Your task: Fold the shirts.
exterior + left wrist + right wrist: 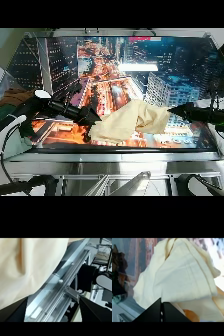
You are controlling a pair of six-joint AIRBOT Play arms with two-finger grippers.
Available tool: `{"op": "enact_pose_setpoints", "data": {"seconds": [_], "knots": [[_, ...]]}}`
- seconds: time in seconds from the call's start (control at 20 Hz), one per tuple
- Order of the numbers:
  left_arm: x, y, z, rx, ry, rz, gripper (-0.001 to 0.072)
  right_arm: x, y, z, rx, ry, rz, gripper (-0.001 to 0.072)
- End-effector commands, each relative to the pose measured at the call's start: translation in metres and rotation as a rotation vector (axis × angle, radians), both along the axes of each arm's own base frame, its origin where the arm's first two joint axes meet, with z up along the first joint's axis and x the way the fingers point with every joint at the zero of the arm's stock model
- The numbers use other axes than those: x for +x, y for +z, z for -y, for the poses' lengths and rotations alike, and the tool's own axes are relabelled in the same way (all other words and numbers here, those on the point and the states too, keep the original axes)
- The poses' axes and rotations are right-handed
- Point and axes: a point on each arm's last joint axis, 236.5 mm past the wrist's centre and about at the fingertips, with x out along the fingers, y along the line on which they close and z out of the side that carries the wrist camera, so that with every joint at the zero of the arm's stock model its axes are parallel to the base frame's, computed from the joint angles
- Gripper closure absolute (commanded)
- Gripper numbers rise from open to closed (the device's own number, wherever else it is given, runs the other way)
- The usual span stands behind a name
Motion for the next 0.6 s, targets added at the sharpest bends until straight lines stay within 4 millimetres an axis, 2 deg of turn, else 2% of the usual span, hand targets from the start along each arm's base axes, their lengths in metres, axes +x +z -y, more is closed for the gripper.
{"op": "enact_pose_setpoints", "data": {"seconds": [0.0, 0.15, 0.3, 0.4, 0.55], "knots": [[-0.029, -0.022, -0.036, 0.084, 0.032, -0.103, -0.0008, -0.006, -0.007, 0.000, -0.016, 0.012, -0.027, 0.0691], [-0.042, -0.037, -0.057, 0.118, 0.105, -0.138, -0.0008, -0.006, -0.007, 0.000, -0.016, 0.011, -0.027, 0.0691], [-0.041, -0.052, -0.068, 0.144, 0.176, -0.131, 0.0009, -0.006, -0.007, 0.000, -0.016, 0.011, -0.026, 0.0691], [-0.039, -0.062, -0.065, 0.155, 0.187, -0.138, 0.0009, -0.006, -0.007, 0.000, -0.017, 0.011, -0.026, 0.0691], [-0.035, -0.070, -0.041, 0.118, 0.130, -0.148, 0.0010, -0.006, -0.007, 0.000, -0.017, 0.011, -0.026, 0.0691]]}}
